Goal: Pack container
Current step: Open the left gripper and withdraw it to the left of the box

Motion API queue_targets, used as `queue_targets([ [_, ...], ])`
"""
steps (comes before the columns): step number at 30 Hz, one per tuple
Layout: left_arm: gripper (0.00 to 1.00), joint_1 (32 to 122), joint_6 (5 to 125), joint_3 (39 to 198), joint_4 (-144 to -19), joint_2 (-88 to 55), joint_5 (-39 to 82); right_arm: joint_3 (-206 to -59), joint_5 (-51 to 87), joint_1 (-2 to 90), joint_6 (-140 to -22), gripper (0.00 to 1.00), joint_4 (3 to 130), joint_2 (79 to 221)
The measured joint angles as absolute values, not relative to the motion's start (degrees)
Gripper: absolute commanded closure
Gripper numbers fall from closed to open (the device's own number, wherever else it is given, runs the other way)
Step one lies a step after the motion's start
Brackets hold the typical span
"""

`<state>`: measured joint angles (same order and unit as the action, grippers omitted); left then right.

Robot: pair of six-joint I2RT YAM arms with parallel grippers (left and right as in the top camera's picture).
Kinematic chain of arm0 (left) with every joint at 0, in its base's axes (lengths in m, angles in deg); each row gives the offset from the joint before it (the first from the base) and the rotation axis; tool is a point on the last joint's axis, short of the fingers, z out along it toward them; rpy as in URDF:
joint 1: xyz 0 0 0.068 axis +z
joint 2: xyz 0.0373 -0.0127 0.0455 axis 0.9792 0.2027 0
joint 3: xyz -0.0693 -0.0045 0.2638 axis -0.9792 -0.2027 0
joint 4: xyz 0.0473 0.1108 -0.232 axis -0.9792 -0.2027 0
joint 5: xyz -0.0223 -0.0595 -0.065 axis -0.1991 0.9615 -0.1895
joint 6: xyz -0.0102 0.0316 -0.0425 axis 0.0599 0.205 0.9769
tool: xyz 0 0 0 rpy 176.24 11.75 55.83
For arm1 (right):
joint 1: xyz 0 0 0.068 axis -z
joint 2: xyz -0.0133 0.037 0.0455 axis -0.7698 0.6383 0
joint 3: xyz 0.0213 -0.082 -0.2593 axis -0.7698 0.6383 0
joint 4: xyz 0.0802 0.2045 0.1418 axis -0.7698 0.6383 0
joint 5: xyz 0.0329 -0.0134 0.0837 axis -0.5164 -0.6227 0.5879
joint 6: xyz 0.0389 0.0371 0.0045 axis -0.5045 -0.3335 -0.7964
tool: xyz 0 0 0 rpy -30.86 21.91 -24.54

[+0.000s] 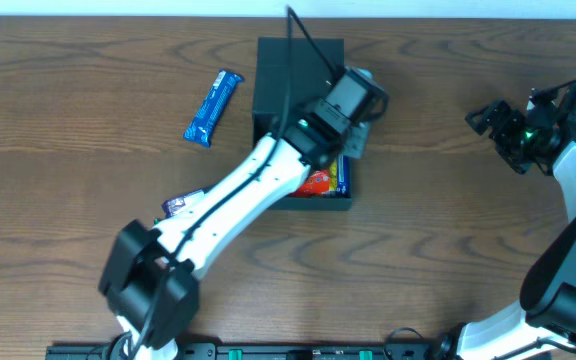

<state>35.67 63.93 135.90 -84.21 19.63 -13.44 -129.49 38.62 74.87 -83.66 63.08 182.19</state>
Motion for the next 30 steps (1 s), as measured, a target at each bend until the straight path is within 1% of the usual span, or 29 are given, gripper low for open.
queue_targets([
  [3, 0.94, 39.15, 64.21, 136.34, -87.94, 17.83, -17.66, -129.49, 38.62, 74.87, -83.66, 0.01, 63.08, 182.19],
  [8, 0.94, 48.50, 65.85, 136.47, -93.69, 17.70, -20.26, -129.49, 38.64, 74.87, -83.66, 0.01, 63.10, 182.19],
  [15, 0.92, 61.42, 62.49, 136.47, -94.11, 17.70, -20.96, -129.49, 38.64, 74.87, -83.66, 0.01, 63.71, 182.19],
  [21, 0.89, 66.71, 58.92, 136.47, -93.47, 17.94, -18.99, -129.49, 38.64, 74.87, -83.66, 0.01, 64.65, 182.19],
  [22, 0.86, 67.45, 58.44, 136.47, -92.99, 18.27, -18.68, -129.49, 38.64, 74.87, -83.66, 0.01, 64.96, 182.19],
  [23, 0.80, 68.00, 58.16, 136.47, -92.53, 18.69, -18.44, -129.49, 38.64, 74.87, -83.68, 0.01, 65.37, 182.19],
  [24, 0.55, 68.57, 58.09, 136.47, -92.16, 19.43, -18.11, -129.49, 38.62, 74.87, -83.71, 0.01, 65.66, 182.19],
  [26, 0.16, 69.02, 57.74, 136.47, -91.02, 20.81, -17.35, -129.49, 38.62, 74.87, -83.73, 0.01, 66.01, 182.19],
  [27, 0.05, 69.16, 57.72, 136.47, -90.04, 21.77, -16.52, -129.49, 38.64, 74.87, -83.73, 0.01, 66.31, 182.19],
  [28, 0.03, 69.20, 57.72, 136.47, -89.39, 22.73, -15.95, -129.49, 38.64, 74.87, -83.73, 0.01, 66.49, 182.19],
  [30, 0.05, 69.20, 57.74, 136.47, -87.83, 24.98, -14.66, -129.49, 38.79, 74.87, -83.73, 0.01, 66.79, 182.19],
])
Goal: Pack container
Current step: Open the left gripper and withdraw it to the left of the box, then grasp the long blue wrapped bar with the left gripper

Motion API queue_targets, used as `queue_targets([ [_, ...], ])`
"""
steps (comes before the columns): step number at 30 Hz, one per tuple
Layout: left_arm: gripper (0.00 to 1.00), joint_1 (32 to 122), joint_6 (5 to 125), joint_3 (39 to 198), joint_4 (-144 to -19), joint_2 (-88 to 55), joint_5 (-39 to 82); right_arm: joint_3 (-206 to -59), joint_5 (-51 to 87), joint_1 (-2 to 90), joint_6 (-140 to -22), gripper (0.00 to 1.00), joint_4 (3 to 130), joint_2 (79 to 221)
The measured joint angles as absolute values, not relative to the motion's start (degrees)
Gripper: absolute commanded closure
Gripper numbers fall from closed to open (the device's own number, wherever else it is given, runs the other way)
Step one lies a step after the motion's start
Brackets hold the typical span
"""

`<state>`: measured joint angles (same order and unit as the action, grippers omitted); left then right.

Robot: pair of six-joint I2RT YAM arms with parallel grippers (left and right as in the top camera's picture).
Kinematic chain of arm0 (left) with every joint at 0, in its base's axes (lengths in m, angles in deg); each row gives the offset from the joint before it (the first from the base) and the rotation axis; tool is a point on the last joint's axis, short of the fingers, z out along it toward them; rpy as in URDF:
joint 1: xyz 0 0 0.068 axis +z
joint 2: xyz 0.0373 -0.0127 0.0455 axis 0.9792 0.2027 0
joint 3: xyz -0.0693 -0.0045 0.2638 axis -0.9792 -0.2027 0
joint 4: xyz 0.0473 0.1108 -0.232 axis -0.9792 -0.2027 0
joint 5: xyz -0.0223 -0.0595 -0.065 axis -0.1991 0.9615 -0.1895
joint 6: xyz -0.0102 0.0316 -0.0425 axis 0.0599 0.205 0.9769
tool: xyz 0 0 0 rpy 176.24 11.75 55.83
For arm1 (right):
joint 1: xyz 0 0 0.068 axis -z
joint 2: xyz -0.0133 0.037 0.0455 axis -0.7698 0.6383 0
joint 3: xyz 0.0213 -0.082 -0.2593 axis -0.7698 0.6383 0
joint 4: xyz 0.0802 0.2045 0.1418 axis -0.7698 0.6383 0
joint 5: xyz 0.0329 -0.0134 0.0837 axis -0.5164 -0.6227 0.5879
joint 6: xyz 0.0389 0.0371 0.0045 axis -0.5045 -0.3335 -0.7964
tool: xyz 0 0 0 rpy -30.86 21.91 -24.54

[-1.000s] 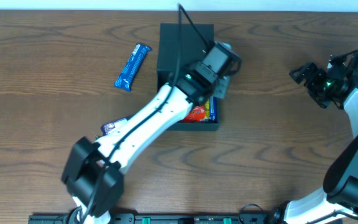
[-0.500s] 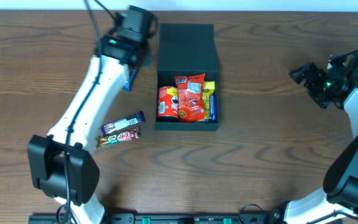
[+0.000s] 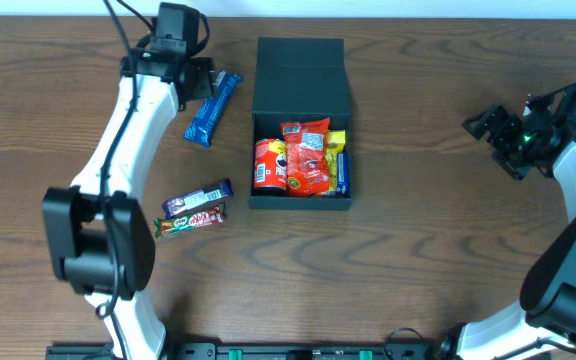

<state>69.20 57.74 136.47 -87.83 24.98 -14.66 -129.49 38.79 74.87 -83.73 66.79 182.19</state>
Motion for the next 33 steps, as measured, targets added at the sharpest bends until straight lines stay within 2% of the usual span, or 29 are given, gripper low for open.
queue_targets([
  [10, 0.05, 69.20, 52.87, 136.43, -82.65, 35.19, -11.27, -129.49, 39.73, 74.87, -83.77, 0.01, 68.61, 182.19],
  [26, 0.04, 69.20, 32.83, 136.43, -79.37, 37.29, -2.46, -129.51, 39.93, 74.87, -83.86, 0.01, 69.15, 182.19],
  [33, 0.04, 69.20, 27.65, 136.43, -77.71, 37.37, -1.39, -129.51, 39.93, 74.87, -83.86, 0.01, 69.28, 182.19],
])
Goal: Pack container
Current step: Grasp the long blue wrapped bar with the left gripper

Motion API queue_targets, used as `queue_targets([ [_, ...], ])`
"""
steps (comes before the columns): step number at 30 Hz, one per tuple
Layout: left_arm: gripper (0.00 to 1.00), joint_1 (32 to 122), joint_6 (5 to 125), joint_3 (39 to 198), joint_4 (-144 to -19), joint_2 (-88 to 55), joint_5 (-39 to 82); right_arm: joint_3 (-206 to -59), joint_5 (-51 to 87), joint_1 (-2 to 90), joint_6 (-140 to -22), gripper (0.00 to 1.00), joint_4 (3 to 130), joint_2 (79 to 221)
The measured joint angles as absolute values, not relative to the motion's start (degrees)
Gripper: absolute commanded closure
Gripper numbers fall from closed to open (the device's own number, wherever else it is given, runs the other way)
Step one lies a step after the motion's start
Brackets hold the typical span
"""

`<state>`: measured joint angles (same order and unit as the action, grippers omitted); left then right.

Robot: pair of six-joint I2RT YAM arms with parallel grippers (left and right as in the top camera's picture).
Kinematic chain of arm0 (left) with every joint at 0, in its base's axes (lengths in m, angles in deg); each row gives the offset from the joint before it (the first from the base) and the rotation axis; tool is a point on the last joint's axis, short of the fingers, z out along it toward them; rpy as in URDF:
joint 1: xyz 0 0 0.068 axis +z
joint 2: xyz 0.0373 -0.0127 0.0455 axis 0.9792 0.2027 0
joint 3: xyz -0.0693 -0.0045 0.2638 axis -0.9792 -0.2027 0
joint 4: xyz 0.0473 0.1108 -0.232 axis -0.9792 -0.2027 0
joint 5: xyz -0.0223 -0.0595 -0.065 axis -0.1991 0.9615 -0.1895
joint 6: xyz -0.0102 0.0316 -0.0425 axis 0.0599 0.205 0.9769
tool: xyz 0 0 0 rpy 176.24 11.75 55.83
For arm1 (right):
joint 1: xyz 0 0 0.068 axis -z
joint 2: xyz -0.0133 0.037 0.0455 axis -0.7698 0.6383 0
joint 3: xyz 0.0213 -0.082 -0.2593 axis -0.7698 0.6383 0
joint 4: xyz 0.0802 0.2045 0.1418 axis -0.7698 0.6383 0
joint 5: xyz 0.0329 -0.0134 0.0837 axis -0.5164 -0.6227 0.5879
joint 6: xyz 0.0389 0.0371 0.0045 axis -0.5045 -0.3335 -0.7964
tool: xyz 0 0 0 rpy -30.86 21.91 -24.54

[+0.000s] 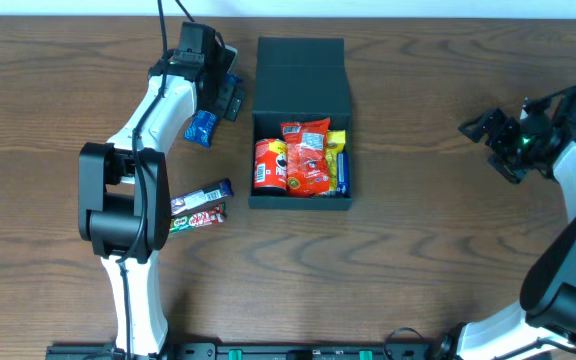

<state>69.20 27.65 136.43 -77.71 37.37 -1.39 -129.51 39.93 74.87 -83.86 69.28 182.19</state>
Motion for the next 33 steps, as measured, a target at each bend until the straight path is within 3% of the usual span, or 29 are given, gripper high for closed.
queue_targets([
  [15, 0.00, 69.20, 26.69, 136.40, -77.28, 40.67, -1.22, -129.51, 39.93, 74.87, -83.86, 0.01, 69.42, 182.19],
  [17, 0.08, 69.20, 26.49, 136.40, -77.34, 40.76, -1.20, -129.51, 39.93, 74.87, -83.86, 0.01, 69.50, 182.19],
  [22, 0.13, 69.20, 27.21, 136.40, -77.50, 41.68, -1.11, -129.51, 39.93, 74.87, -83.86, 0.01, 69.50, 182.19],
  [28, 0.35, 69.20, 28.19, 136.40, -77.50, 42.09, -0.65, -129.51, 39.93, 74.87, -83.86, 0.01, 69.52, 182.19],
  [33, 0.47, 69.20, 28.52, 136.40, -77.52, 42.09, -0.56, -129.49, 39.95, 74.87, -83.86, 0.01, 69.52, 182.19],
])
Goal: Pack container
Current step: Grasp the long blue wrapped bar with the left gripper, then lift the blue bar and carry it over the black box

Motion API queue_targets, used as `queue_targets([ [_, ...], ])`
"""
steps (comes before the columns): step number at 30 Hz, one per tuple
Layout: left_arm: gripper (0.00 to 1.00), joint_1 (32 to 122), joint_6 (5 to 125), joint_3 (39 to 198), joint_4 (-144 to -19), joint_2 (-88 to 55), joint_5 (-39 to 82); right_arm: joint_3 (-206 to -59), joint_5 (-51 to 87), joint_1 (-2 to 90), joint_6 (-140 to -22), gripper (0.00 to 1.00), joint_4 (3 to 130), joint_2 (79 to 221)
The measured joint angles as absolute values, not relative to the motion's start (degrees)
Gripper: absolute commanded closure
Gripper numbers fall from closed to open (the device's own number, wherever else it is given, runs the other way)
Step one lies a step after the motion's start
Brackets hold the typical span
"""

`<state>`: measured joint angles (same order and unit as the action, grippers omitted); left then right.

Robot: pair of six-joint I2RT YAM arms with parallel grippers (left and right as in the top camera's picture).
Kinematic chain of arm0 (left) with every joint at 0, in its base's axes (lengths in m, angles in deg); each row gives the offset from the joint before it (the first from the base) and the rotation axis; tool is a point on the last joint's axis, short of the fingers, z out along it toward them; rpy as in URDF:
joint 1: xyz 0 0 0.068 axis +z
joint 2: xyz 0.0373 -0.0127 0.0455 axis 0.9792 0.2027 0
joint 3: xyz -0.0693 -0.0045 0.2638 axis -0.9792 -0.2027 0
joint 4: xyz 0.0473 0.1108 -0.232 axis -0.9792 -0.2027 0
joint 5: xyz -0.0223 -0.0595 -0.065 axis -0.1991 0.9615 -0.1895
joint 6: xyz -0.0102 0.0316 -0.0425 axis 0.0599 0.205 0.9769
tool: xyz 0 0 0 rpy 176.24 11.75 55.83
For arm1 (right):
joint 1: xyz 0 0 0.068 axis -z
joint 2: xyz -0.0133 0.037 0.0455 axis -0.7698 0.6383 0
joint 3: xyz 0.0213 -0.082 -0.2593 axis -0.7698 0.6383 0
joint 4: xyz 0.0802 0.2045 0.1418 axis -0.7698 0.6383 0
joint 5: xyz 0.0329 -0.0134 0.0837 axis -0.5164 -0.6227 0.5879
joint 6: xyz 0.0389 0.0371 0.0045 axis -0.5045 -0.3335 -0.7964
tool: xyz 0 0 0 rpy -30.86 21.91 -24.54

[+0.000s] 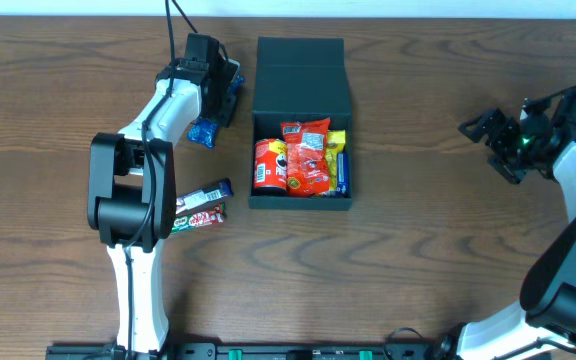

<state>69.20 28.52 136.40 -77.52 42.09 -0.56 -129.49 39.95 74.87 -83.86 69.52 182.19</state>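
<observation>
The black box (pixel 301 200) stands mid-table with its lid (pixel 301 70) folded back. Inside lie a red can (pixel 267 166), a red snack bag (pixel 307 158) and yellow and blue packets (pixel 339 165). A blue snack bar (pixel 203 131) lies left of the box. My left gripper (pixel 222 95) is down over the bar's upper half and hides it, so the gap between its fingers does not show. Far to the right, my right gripper (pixel 476 128) stands open with nothing in it.
Two more wrapped bars lie side by side at the lower left of the box, a blue and white one (pixel 204 194) and a red one (pixel 201 215). The left arm's white links run down the table's left side.
My left gripper has shifted slightly up and toward the far end of the blue bar and sits lower over it. The bar, the box and the right arm have not moved.
At first my left arm reached across the open box, its gripper at the box's right edge. Then it was at the far left corner beside the blue bar. After that it hovered over the bar, and now it covers the bar's upper half. The right arm stayed put.
</observation>
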Motion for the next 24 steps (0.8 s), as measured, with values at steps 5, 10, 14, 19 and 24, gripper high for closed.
queue_targets([
  [5, 0.55, 69.20, 29.70, 136.40, -77.52, 42.09, -0.52, -129.51, 39.95, 74.87, -83.86, 0.01, 69.52, 182.19],
  [10, 0.62, 69.20, 31.12, 136.40, -77.52, 42.09, -0.32, -129.51, 39.95, 74.87, -83.86, 0.01, 69.52, 182.19],
  [14, 0.85, 69.20, 33.59, 136.40, -77.52, 42.09, -0.28, -129.51, 39.97, 74.85, -83.86, 0.01, 69.61, 182.19],
  [19, 0.94, 69.20, 38.16, 136.40, -77.56, 42.09, -0.15, -129.51, 39.97, 74.83, -83.86, 0.01, 69.66, 182.19],
  [24, 0.94, 69.20, 43.12, 136.47, -78.76, 40.91, -0.15, -129.51, 40.02, 74.61, -83.86, 0.01, 69.70, 182.19],
])
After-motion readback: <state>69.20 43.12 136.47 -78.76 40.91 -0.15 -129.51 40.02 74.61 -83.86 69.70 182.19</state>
